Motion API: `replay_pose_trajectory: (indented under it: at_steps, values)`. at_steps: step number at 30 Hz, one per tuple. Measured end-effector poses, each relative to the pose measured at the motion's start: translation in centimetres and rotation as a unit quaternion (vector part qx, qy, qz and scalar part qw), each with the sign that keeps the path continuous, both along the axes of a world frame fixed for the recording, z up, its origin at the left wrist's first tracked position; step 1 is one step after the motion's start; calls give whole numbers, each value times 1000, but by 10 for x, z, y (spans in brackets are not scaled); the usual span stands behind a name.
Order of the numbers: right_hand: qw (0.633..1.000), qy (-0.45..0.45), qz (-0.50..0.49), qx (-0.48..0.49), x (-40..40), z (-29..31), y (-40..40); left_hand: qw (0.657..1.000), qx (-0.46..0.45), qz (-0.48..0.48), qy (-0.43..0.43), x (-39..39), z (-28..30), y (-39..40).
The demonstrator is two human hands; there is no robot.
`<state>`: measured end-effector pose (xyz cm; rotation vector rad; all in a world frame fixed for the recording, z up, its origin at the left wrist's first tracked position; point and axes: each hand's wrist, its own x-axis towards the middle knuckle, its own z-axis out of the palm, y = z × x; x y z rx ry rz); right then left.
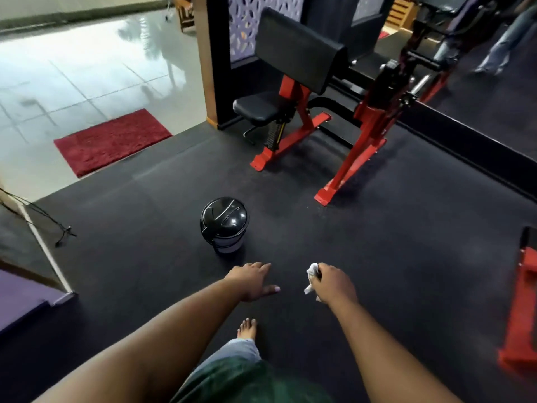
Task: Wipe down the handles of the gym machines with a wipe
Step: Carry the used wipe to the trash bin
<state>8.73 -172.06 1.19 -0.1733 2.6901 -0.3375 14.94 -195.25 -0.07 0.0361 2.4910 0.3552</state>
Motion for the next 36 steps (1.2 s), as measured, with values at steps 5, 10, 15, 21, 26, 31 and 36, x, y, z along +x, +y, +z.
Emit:
replay_pose_trajectory:
  at_steps: [5,10,15,21,26,31,36]
  values:
    - [999,-11,39,-16,-103,4,-20,999,2,37,-21,-89,-2,-23]
    - [995,-14,99,-6,-202,1,-42,994,0,98,-40,-159,-8,-39]
    - [982,-42,186,-17,-306,-20,-75,978,-8,199,-59,-219,-23,-43]
    - [960,-101,261,-10,-398,-29,-123,952,8,295,-84,-260,-28,-43]
    - [925,-81,370,8,-437,-45,-185,929,28,360,-76,-287,-38,-64]
    - [904,-38,426,3,-462,-64,-254,908,47,408,-78,-309,-54,-114]
    - [893,-65,446,14,-484,-67,-308,883,52,459,-83,-320,-59,-162]
